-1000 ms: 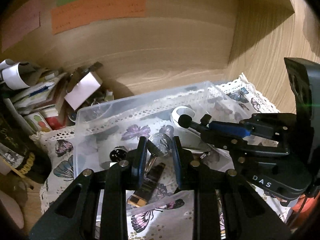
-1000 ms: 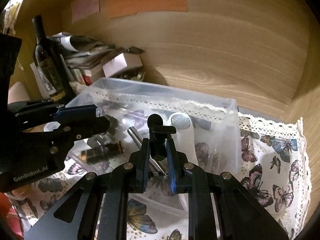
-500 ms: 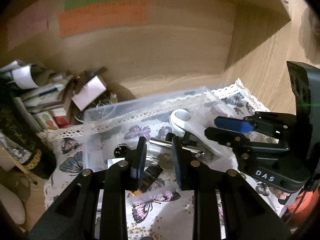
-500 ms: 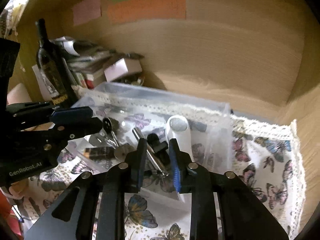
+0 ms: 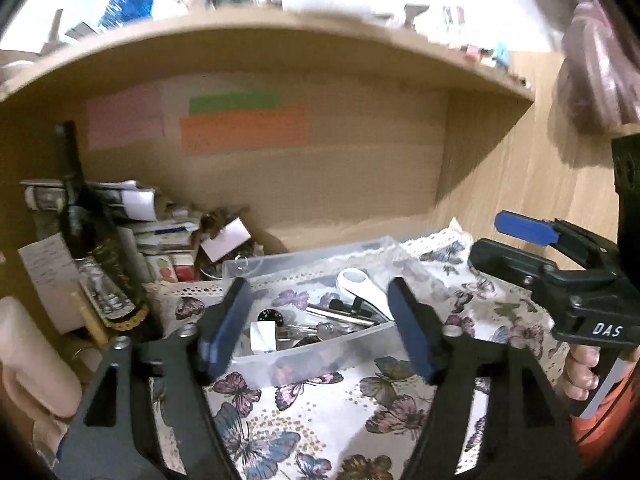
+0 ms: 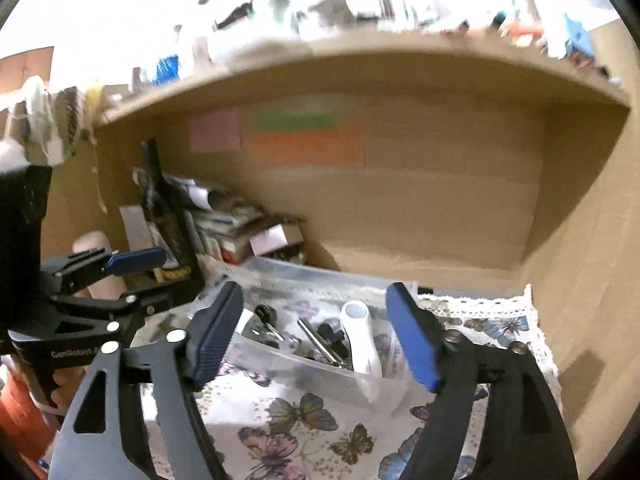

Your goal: Organize rigid objects

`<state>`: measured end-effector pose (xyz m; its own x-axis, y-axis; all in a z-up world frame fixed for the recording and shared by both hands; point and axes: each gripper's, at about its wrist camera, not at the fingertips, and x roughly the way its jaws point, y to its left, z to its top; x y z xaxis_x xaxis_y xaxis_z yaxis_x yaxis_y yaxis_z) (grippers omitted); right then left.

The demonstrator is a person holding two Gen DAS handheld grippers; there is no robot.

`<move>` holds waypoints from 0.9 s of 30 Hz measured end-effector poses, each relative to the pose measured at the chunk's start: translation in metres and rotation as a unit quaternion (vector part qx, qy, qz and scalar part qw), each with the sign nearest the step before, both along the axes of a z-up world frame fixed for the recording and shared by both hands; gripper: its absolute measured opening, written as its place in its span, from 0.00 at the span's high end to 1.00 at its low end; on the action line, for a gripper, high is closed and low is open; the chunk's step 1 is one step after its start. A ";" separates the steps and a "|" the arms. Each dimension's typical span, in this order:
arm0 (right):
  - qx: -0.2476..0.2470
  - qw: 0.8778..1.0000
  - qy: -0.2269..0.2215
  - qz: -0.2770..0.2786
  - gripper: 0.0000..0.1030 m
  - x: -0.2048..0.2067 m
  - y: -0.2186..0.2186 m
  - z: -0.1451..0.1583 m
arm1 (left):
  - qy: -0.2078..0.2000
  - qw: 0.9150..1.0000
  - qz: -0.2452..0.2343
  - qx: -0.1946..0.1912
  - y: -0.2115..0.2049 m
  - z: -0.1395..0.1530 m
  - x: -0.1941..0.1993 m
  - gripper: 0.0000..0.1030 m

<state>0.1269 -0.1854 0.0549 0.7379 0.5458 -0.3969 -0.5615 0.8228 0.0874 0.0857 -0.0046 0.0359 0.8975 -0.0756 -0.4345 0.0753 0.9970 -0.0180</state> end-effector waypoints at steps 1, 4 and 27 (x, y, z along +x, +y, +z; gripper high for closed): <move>0.003 1.000 -0.005 -0.001 0.25 -0.006 -0.002 0.002 | -0.010 1.000 0.003 -0.001 0.000 0.003 -0.009 0.25; 0.016 1.000 -0.018 -0.005 0.18 -0.023 -0.007 0.006 | -0.029 1.000 0.012 0.001 0.001 0.009 -0.025 0.19; 0.038 0.999 -0.021 -0.004 0.17 -0.054 -0.015 0.002 | -0.064 0.998 0.022 -0.006 -0.003 0.009 -0.065 0.11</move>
<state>0.0730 -0.2003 0.0573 0.7572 0.5673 -0.3238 -0.5597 0.8190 0.1260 0.0207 -0.0073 0.0446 0.9484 -0.0385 -0.3149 0.0333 0.9992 -0.0220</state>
